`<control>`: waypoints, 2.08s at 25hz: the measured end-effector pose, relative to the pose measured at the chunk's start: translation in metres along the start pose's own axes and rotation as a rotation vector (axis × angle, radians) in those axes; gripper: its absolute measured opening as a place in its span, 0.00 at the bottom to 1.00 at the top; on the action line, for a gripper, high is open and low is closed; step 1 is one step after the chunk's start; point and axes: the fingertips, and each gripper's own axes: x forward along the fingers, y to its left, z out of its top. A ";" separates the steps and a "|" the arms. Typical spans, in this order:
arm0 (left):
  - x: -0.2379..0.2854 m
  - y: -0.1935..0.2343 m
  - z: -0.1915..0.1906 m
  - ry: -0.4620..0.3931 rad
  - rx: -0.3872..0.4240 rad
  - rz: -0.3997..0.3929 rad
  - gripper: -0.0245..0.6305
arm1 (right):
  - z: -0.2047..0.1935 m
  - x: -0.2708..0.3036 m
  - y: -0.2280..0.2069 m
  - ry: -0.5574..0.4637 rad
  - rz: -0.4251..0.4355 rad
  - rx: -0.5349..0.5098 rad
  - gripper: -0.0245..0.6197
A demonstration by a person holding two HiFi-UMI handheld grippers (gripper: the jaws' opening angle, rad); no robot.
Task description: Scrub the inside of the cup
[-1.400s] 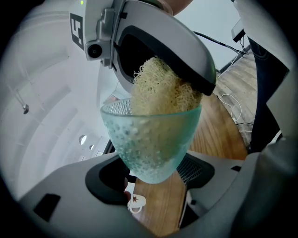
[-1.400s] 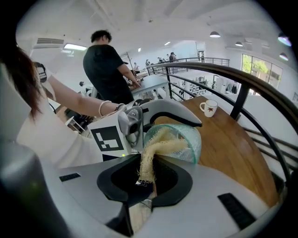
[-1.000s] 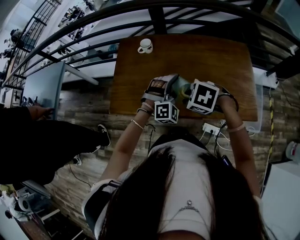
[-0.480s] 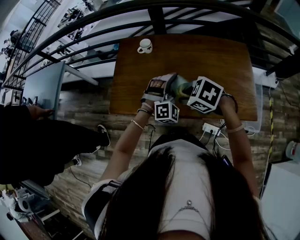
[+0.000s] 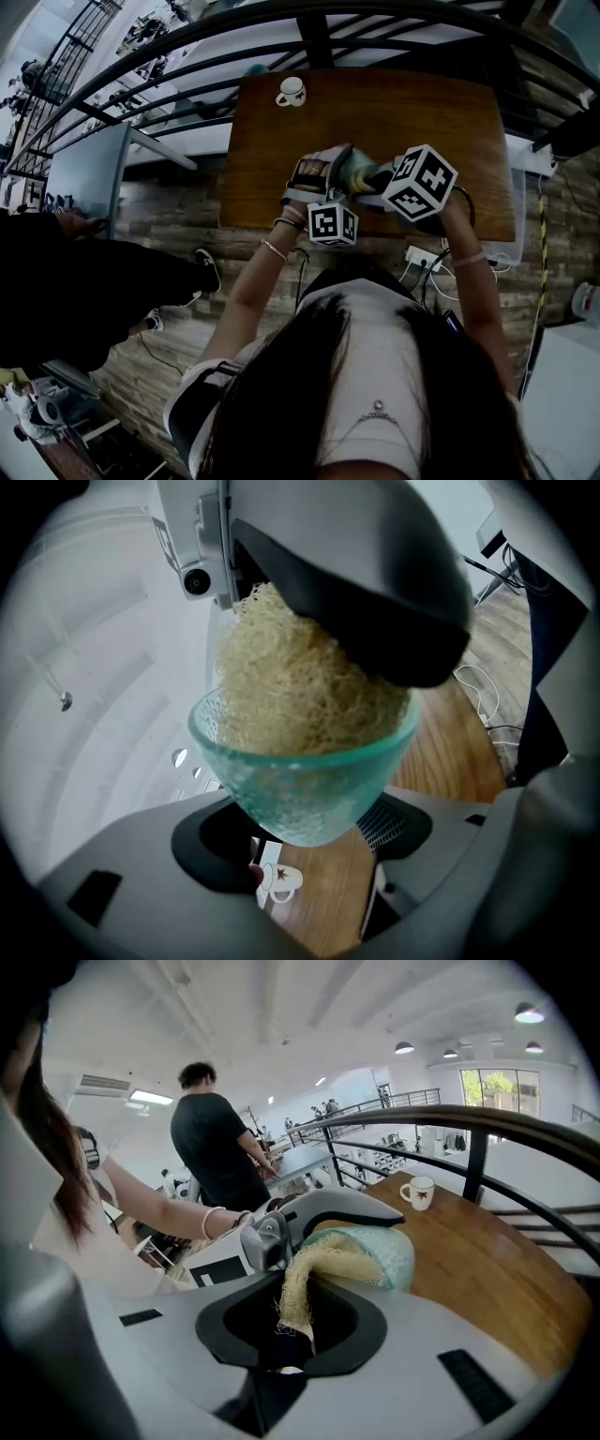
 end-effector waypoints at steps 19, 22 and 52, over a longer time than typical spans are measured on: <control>-0.003 0.013 -0.001 0.002 -0.069 0.061 0.55 | 0.027 -0.019 0.004 -0.426 0.226 0.329 0.17; -0.005 0.017 -0.001 -0.002 -0.075 0.071 0.55 | 0.031 -0.023 0.005 -0.493 0.260 0.375 0.17; -0.010 0.022 0.006 -0.009 -0.075 0.100 0.55 | 0.037 -0.036 0.004 -0.579 0.290 0.443 0.17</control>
